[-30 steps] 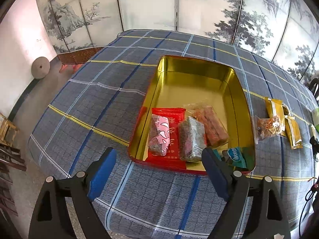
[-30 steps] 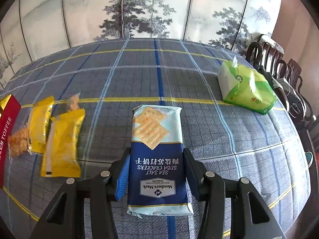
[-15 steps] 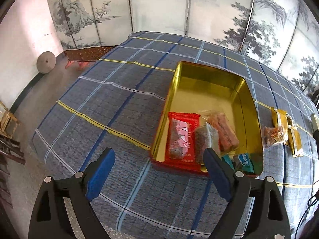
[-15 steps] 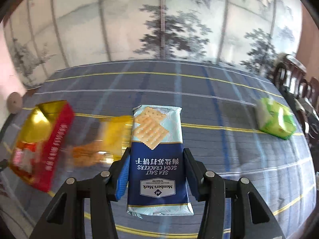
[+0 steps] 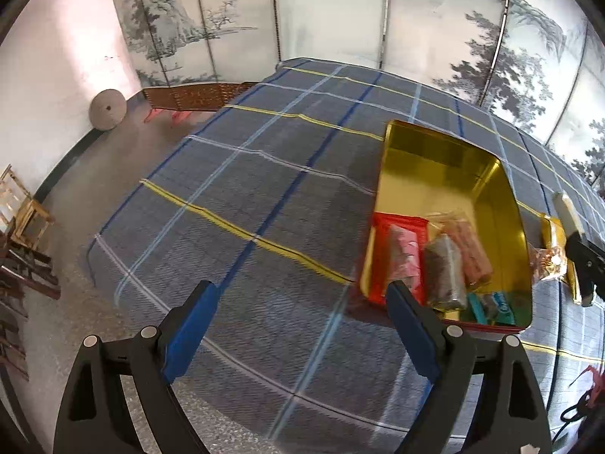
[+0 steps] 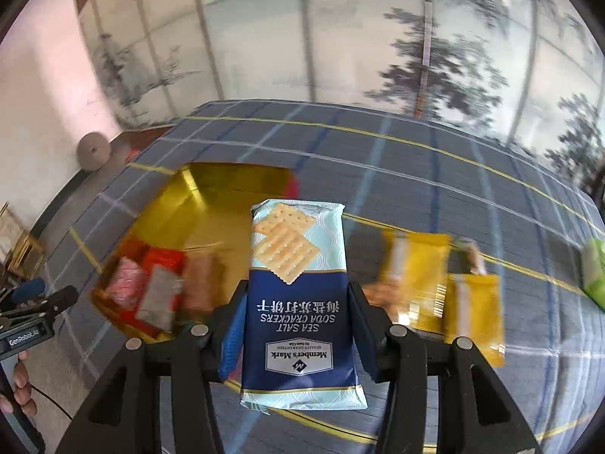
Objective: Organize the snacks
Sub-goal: 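Carry the blue cracker packet into the gold tin and open the right tool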
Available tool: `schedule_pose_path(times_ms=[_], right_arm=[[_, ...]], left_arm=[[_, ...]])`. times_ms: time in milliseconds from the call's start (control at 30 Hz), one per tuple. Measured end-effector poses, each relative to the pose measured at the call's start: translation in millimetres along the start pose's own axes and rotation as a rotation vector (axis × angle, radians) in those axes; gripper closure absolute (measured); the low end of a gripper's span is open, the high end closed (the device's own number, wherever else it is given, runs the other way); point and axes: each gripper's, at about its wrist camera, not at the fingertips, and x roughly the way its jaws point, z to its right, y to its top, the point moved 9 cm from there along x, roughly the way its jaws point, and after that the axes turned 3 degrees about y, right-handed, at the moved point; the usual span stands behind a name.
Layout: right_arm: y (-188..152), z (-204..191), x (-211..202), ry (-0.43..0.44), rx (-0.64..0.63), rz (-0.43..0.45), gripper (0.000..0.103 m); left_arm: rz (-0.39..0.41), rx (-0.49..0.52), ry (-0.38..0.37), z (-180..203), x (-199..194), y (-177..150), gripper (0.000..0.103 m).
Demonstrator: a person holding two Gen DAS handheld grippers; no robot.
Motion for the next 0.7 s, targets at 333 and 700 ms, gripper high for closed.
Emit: schedule_pose_path(times_ms=[333,700], right_arm=[[2,-66,23,0.065,-0.095,-0.035,0.053],[-9,-96,47,0.071,-0.130,-0.084,0.053]], left_arm=[[-0.003,-0.027,0.014,-18,-1,-1,0.015],[-0.007,-0.041,0.029,-32,0,-1,0.015]])
